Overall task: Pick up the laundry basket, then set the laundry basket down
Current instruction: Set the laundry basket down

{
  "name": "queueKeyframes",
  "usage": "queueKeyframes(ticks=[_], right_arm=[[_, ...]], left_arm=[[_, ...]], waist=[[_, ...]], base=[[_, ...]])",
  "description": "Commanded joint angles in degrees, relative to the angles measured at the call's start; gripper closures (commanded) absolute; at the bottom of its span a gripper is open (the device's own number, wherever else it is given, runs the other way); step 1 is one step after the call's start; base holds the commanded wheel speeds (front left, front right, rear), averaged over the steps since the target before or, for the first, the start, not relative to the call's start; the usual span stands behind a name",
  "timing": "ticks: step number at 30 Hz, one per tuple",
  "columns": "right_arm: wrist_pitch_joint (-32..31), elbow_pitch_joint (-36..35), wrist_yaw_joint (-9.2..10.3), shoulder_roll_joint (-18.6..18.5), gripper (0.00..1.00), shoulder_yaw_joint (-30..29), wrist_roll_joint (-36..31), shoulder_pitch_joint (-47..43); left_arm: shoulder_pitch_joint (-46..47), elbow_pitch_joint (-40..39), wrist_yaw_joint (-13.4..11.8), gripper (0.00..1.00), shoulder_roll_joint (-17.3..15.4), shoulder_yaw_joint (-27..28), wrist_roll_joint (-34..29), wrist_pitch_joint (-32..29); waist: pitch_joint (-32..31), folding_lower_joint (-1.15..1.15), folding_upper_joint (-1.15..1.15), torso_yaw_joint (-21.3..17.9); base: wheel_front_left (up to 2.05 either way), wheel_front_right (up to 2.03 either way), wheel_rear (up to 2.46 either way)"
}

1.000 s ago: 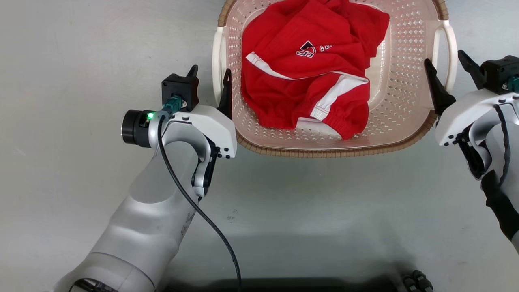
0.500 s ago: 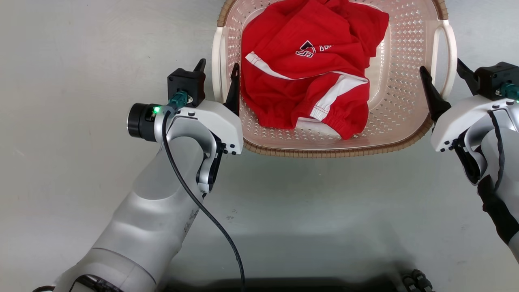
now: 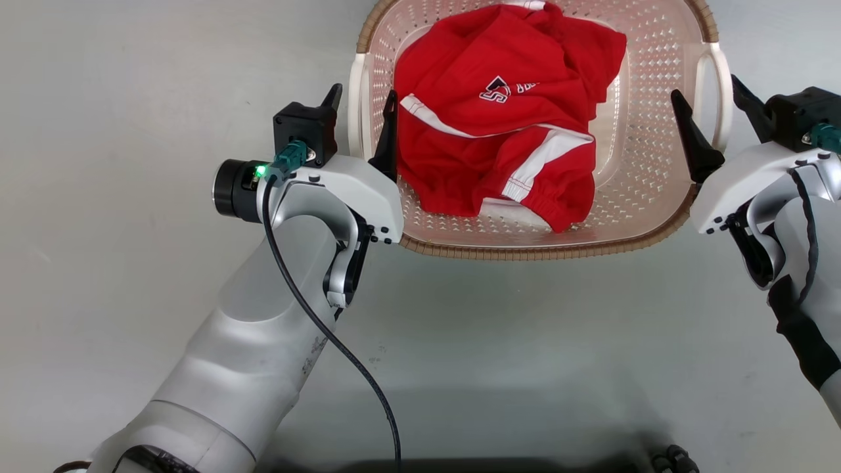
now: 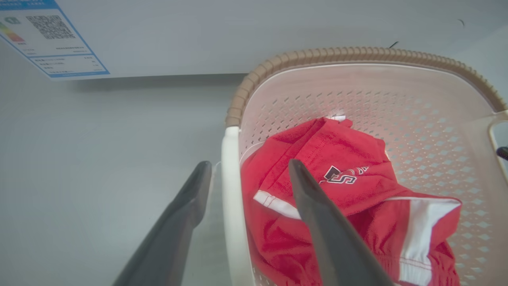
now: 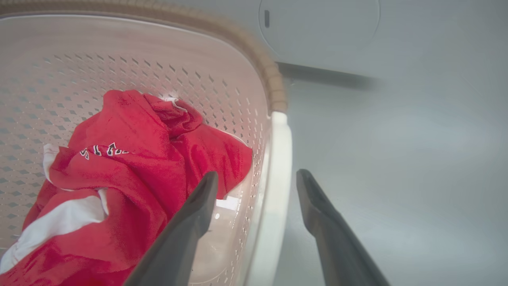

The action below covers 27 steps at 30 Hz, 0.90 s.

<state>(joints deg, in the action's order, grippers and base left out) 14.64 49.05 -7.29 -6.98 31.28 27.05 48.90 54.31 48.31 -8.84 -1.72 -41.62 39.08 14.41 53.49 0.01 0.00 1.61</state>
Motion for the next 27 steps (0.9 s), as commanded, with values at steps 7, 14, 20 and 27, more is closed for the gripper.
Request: queueKeyframes(ticks=[7,14,20,27], right_arm=[[0.4,-4.1,-0.20,-0.8,0.00,-2.9,-2.0,-5.2],[0.4,-6.1,-0.20,-1.0,0.00,-5.6,-4.0,-7.6],[0.4,-8.5,-0.20,-0.5,0.00,-8.9,-6.0,-10.5],[0.4,-12.1,-0.20,-0.1,0.00,-13.4,-9.1,-15.3]], left_arm=[[-4.7,-4.4,-0.2,0.00,-1.2,3.6,-1.6,0.6],[-9.2,-6.7,0.1,0.00,-1.2,7.5,-4.0,0.6],[-15.0,-9.8,1.3,0.00,-1.2,13.4,-8.1,0.6],[-22.7,-14.4,4.1,0.00,-1.2,21.3,-12.0,0.6]], waist=[[-5.7,-0.01,0.00,0.2],[-12.8,-0.01,0.00,-0.1],[-21.1,-0.01,0.00,-1.1],[-30.3,-0.01,0.00,-1.6]], base=[[0.00,0.00,0.00],[0.00,0.00,0.00],[0.00,0.00,0.00],[0.00,0.00,0.00]])
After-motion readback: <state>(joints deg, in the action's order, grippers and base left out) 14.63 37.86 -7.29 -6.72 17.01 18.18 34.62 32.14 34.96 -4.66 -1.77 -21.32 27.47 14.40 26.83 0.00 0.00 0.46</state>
